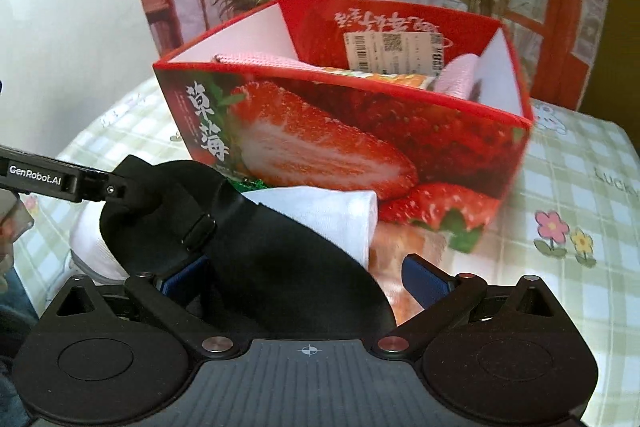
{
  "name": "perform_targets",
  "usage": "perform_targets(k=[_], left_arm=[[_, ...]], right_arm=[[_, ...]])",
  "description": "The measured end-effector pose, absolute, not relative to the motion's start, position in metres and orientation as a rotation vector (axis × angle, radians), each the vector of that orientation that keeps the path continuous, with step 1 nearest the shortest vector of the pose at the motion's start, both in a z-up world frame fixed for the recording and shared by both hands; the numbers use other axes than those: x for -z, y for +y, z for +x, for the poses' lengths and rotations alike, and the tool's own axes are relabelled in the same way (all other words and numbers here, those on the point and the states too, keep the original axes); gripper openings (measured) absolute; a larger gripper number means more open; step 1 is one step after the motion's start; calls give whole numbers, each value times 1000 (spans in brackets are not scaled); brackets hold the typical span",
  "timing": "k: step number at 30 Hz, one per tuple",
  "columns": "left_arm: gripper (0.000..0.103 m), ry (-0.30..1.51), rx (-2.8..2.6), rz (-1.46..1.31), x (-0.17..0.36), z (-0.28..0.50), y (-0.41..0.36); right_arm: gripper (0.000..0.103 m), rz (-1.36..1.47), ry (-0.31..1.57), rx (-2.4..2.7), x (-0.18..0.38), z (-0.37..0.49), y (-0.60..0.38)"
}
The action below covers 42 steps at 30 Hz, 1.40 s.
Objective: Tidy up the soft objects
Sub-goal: 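Lower both tools to the black strap item and close their fingers on it, then lift the black strap item with both tools and release it into the box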
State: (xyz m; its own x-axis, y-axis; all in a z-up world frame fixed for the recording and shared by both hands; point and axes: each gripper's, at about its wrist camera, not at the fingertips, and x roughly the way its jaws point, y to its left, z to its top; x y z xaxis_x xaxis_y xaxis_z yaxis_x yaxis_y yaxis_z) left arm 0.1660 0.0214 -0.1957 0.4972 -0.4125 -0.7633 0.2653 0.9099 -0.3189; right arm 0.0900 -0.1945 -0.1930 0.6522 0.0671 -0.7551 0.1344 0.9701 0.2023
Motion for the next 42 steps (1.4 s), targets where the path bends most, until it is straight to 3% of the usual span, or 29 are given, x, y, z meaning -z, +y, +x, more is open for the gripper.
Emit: perform_targets(k=[4, 7, 17, 23, 27, 38, 42], left_arm=[[19, 926, 386, -162, 190, 160, 23], [7, 879, 360, -173, 182, 153, 29], [6, 797, 228, -214, 169, 143, 52], [6, 790, 220, -207, 166, 141, 51], [6, 814, 211, -212, 173, 139, 52], [6, 849, 220, -227, 179, 137, 53], [6, 853, 222, -230, 180, 137, 52]], right_arm=[[97, 260, 857, 56, 191, 83, -195], [95, 250, 848, 62, 189, 82, -194], [92, 224, 866, 83, 189, 76, -190], [63, 267, 851, 80, 186, 68, -193], [59, 233, 815, 99, 176, 66, -189], [33, 305, 808, 73, 175, 61, -191], [33, 314, 781, 66, 170, 61, -189]])
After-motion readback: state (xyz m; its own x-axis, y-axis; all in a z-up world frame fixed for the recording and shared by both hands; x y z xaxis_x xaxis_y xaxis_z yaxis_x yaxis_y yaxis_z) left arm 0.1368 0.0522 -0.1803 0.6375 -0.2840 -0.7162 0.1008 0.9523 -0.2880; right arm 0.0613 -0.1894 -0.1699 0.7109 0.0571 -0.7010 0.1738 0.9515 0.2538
